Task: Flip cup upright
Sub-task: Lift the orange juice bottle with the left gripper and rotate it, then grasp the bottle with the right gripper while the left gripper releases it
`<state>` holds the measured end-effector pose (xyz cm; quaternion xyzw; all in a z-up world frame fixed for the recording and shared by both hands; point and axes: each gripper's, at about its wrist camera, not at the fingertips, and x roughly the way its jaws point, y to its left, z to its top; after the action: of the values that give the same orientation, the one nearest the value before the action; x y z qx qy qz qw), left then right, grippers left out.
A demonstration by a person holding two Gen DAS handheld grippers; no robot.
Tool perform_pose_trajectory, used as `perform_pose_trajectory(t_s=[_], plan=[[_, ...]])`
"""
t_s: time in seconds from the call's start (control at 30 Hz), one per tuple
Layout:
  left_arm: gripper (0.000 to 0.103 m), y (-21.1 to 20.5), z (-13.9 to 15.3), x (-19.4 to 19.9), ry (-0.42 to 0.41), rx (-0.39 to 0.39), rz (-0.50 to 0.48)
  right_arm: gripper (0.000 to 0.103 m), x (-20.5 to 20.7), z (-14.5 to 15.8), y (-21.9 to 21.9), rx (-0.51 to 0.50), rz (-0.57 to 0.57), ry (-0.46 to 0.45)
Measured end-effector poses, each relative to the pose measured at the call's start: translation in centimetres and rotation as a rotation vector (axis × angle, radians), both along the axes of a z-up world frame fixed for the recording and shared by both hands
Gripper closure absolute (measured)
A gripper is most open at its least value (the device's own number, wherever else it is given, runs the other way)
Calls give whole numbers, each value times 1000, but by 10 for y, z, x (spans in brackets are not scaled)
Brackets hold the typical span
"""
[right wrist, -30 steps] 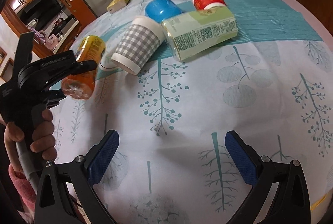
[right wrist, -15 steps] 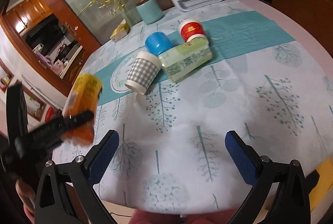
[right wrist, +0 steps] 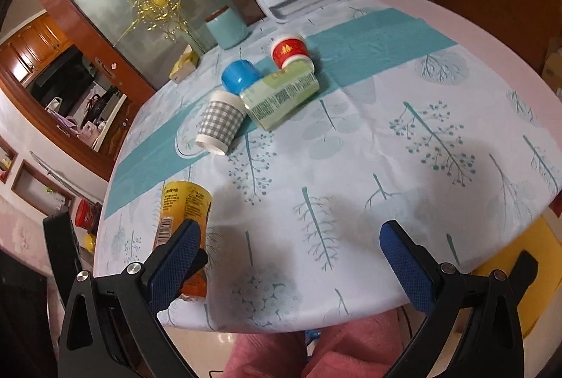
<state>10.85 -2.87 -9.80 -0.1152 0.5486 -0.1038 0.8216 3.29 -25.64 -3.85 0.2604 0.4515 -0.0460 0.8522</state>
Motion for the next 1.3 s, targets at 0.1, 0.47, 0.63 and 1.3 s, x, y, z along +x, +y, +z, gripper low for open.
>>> perform_pose_trajectory(t_s=[0.1,0.47,0.63,1.3], plan=[[43,1,-9,3,35,-32,0,0,4,-7,2,31,19,30],[29,-4,-25,6,143,-61,-53,0,23,-20,12,89,48,86],[27,6,-9,0,124,-57,-71,0,36,-20,21,102,62,100],[27,101,-1,4,38,58,92,6,98,-73,92,189,192,218]])
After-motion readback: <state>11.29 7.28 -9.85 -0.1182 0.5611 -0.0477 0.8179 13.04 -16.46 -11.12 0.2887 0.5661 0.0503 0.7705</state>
